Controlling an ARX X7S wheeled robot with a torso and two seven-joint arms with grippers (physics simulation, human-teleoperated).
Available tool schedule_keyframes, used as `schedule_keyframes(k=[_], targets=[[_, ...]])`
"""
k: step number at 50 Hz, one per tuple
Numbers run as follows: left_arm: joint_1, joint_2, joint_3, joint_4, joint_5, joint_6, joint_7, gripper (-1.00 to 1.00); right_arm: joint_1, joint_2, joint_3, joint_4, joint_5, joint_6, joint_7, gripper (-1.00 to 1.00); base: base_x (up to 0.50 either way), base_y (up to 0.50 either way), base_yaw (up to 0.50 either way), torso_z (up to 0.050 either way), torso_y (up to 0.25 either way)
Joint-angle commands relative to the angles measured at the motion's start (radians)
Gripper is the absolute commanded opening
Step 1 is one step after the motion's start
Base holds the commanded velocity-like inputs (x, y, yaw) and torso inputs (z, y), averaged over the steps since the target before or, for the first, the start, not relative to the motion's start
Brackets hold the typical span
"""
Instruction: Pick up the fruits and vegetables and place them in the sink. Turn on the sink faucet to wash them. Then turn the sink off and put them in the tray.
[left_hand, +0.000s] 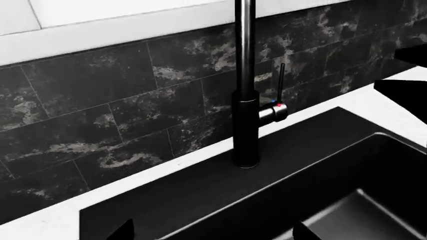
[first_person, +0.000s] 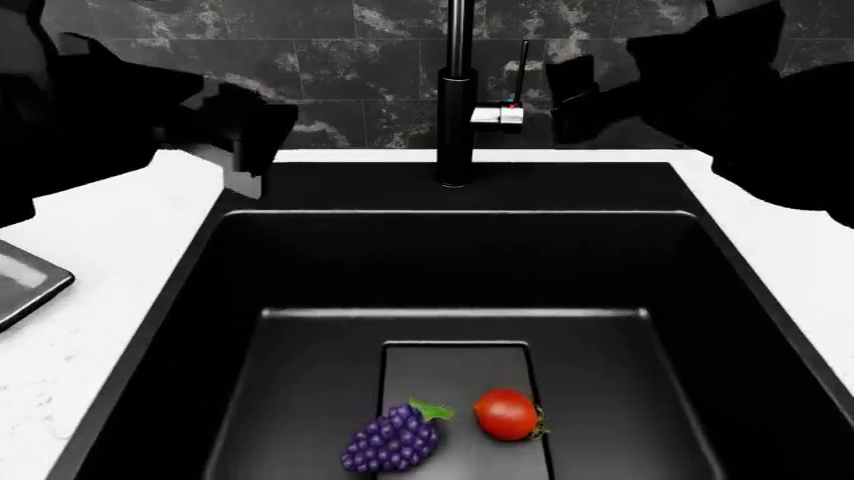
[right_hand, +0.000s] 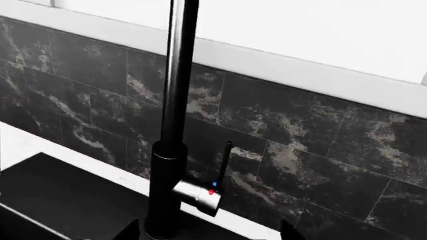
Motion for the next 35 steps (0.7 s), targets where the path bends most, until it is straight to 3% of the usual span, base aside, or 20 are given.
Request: schedule_keyframes(k=[1, 9, 16, 17, 24, 30, 35], targets=[[-0.020, -0.031, -0.056, 0.004, -0.094, 0.034, -0.102, 1.00, 0.081, -0.128, -0.032, 0.247, -0.178, -0.143, -0.047, 1.00, 0.00, 0.00, 0.00, 0.000, 0.000], [-0.017, -0.016, -0.057, -0.003, -0.083, 0.050, -0.094, 1.00, 0.135, -0.269, -0.088, 0.609, -0.323, -0.317, -0.204, 1.00, 0.00, 0.00, 0.00, 0.000, 0.000], [-0.025, -0.001, -0.061, -0.013, -0.092, 0.067, -0.106, 1.00, 0.272, -0.540, -0.105, 1.246, -0.431, -0.592, -0.449, 1.00, 0.00, 0.00, 0.00, 0.000, 0.000], [-0.029, 0.002, -0.060, -0.017, -0.094, 0.068, -0.108, 1.00, 0.269, -0.547, -0.090, 1.250, -0.441, -0.592, -0.446, 1.00, 0.00, 0.00, 0.00, 0.000, 0.000], [-0.063, 0.035, -0.066, -0.042, -0.098, 0.084, -0.101, 1.00, 0.241, -0.593, 0.182, 1.251, -0.658, -0.556, -0.406, 1.00, 0.00, 0.00, 0.00, 0.000, 0.000], [-0.054, 0.053, -0.081, -0.040, -0.028, 0.121, -0.024, 1.00, 0.237, -0.635, 0.457, 1.251, -0.917, -0.536, -0.426, 1.00, 0.00, 0.00, 0.00, 0.000, 0.000], [-0.055, 0.056, -0.080, -0.041, -0.013, 0.125, 0.001, 1.00, 0.229, -0.658, 0.609, 1.251, -1.071, -0.535, -0.441, 1.00, 0.00, 0.00, 0.00, 0.000, 0.000]])
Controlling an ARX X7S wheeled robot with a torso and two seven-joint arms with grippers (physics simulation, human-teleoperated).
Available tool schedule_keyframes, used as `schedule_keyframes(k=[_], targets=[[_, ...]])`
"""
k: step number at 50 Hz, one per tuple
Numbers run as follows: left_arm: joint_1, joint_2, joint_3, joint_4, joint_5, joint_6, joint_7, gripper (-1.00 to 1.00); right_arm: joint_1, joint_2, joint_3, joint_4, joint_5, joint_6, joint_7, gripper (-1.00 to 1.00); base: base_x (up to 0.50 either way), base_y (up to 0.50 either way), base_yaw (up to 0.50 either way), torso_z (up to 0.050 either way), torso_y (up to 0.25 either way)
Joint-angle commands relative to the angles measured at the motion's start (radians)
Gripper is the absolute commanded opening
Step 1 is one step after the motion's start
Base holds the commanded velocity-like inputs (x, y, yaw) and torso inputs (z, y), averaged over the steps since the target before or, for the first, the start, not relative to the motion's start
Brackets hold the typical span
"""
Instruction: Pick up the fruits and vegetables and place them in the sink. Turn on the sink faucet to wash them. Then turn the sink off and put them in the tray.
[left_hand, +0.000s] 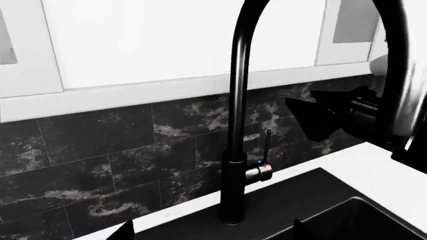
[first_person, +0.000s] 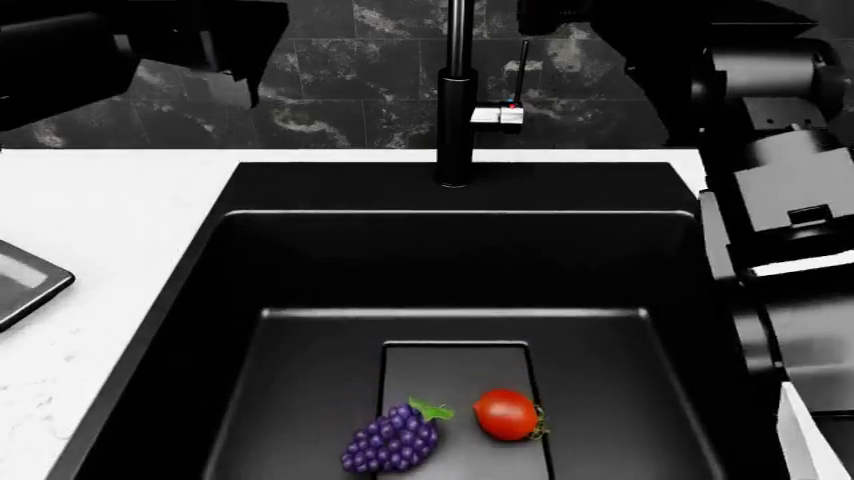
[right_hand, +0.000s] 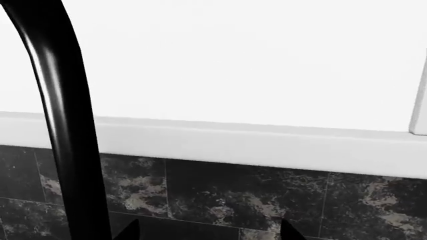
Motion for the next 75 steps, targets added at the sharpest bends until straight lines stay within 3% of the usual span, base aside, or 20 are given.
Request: schedule_keyframes(k=[1, 20, 38, 75], targets=[[-0.008, 0.021, -0.009, -0.008, 0.040, 0.028, 0.056, 1.00, 0.001, -0.096, 0.341, 0.102, -0.354, -0.028, -0.052, 1.00, 0.00, 0.00, 0.00, 0.000, 0.000], [-0.021, 0.010, -0.008, -0.006, 0.056, 0.026, 0.082, 1.00, -0.019, -0.113, 0.480, 0.102, -0.478, -0.046, -0.037, 1.00, 0.00, 0.00, 0.00, 0.000, 0.000], [-0.027, 0.010, -0.003, 0.002, 0.057, 0.025, 0.094, 1.00, 0.080, -0.098, 0.489, 0.102, -0.490, -0.043, -0.031, 1.00, 0.00, 0.00, 0.00, 0.000, -0.061], [-0.109, 0.008, 0.002, -0.013, 0.076, 0.010, 0.113, 1.00, 0.092, -0.099, 0.450, 0.102, -0.491, -0.036, -0.042, 1.00, 0.00, 0.00, 0.00, 0.000, -0.169]])
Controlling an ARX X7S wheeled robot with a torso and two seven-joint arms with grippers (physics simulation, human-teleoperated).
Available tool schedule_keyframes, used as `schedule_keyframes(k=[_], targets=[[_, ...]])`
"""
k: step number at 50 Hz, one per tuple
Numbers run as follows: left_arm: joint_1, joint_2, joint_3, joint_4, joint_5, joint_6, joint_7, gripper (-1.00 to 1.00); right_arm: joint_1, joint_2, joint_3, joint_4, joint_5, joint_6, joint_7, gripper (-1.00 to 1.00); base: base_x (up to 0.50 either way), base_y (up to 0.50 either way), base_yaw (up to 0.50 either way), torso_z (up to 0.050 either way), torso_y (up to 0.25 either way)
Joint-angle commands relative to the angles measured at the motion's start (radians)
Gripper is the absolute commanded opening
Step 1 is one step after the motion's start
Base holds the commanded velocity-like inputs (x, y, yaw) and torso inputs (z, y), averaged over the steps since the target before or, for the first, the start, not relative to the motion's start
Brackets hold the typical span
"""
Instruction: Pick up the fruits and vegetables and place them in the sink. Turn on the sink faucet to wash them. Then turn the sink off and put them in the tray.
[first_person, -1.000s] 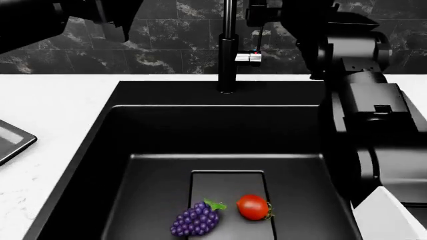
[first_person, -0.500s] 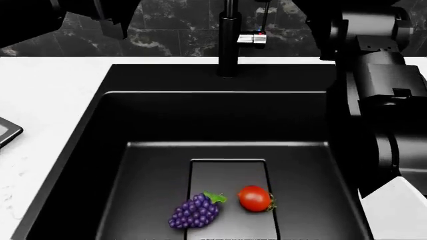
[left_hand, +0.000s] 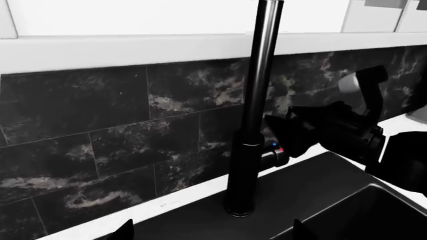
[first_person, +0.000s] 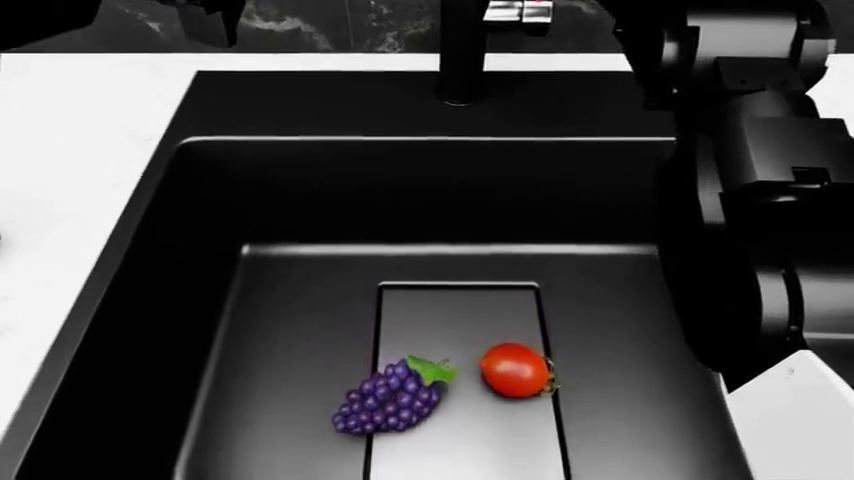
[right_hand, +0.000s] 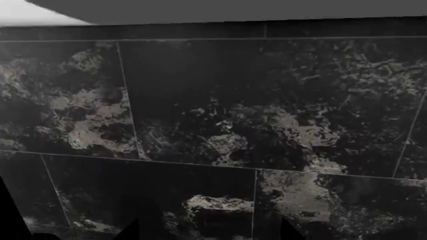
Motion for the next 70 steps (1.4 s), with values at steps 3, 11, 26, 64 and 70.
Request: schedule_keyframes(k=[3, 11, 26, 64, 70], targets=[[-0.008, -0.001, 0.001, 0.002, -0.003, 0.002, -0.001, 1.00, 0.001, 0.005, -0.010, 0.000, 0.000, 0.000, 0.002, 1.00, 0.00, 0.00, 0.00, 0.000, -0.174], [-0.005, -0.001, 0.001, -0.007, -0.007, 0.010, -0.007, 1.00, 0.000, 0.020, -0.017, 0.000, -0.005, -0.008, 0.041, 1.00, 0.00, 0.00, 0.00, 0.000, 0.000], [-0.003, 0.017, 0.008, -0.006, -0.001, 0.023, 0.000, 1.00, 0.017, 0.121, -0.009, 0.000, 0.001, -0.021, 0.129, 1.00, 0.00, 0.00, 0.00, 0.000, 0.000], [-0.024, 0.043, 0.022, -0.021, 0.016, 0.041, 0.019, 1.00, 0.168, 0.174, 0.061, 0.000, 0.002, -0.048, 0.078, 1.00, 0.00, 0.00, 0.00, 0.000, 0.000], [-0.021, 0.045, 0.023, -0.022, 0.017, 0.045, 0.022, 1.00, 0.154, 0.192, 0.059, 0.000, -0.002, -0.045, 0.080, 1.00, 0.00, 0.00, 0.00, 0.000, 0.000]])
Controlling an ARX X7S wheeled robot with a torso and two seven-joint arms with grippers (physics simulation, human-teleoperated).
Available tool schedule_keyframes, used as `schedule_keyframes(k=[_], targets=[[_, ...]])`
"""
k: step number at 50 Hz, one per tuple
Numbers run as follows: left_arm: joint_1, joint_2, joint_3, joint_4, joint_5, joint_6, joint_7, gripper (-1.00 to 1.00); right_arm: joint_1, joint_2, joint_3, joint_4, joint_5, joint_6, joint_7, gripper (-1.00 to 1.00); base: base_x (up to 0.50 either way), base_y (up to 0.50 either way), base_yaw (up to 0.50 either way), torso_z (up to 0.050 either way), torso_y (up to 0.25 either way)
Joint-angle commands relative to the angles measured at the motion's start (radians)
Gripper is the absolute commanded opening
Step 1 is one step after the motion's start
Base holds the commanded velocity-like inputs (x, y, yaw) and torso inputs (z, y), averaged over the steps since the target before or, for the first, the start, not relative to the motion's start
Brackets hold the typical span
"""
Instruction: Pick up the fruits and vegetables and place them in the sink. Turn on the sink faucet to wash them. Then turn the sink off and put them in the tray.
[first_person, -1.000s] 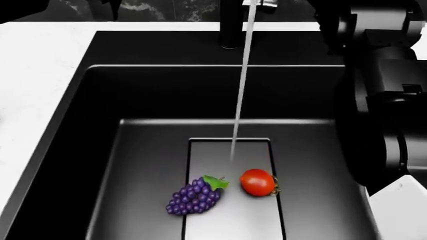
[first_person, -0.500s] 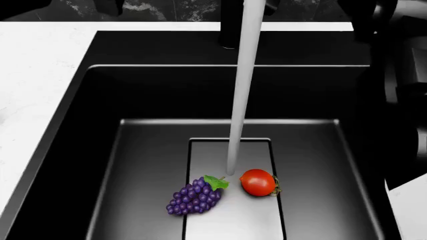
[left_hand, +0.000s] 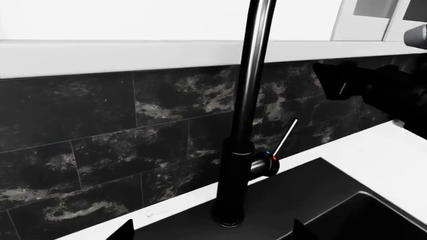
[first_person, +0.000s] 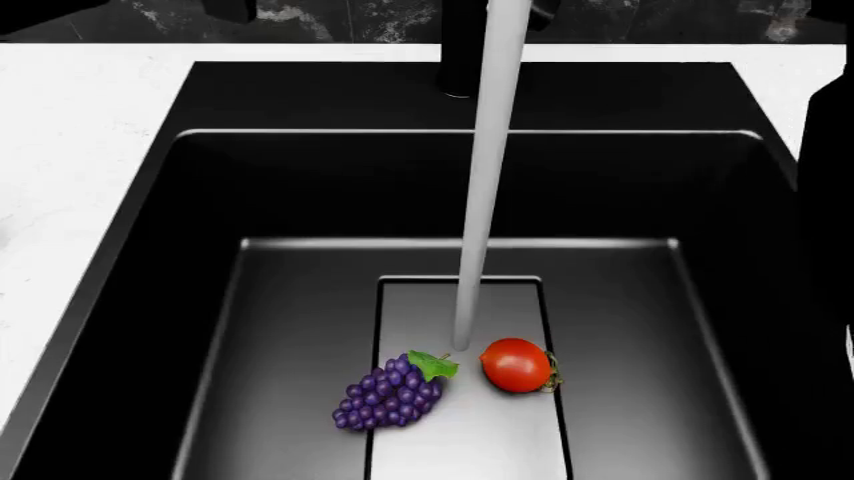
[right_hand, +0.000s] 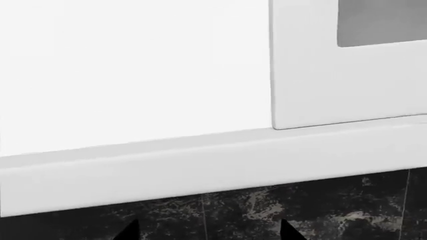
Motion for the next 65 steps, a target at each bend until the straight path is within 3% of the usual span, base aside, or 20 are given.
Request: schedule_keyframes(k=[1, 39, 65], targets=[[0.003, 0.007, 0.004, -0.004, 0.007, 0.008, 0.009, 1.00, -0.003, 0.035, 0.003, 0.001, -0.016, -0.003, 0.002, 1.00, 0.00, 0.00, 0.00, 0.000, 0.000], [0.015, -0.002, 0.010, -0.001, 0.013, 0.018, 0.008, 1.00, -0.256, 0.038, -0.054, 0.001, -0.017, -0.010, -0.020, 1.00, 0.00, 0.00, 0.00, 0.000, 0.000], [0.010, -0.017, 0.005, 0.005, 0.007, 0.022, 0.003, 1.00, -0.222, -0.024, -0.019, 0.001, 0.003, -0.048, -0.089, 1.00, 0.00, 0.00, 0.00, 0.000, 0.000]])
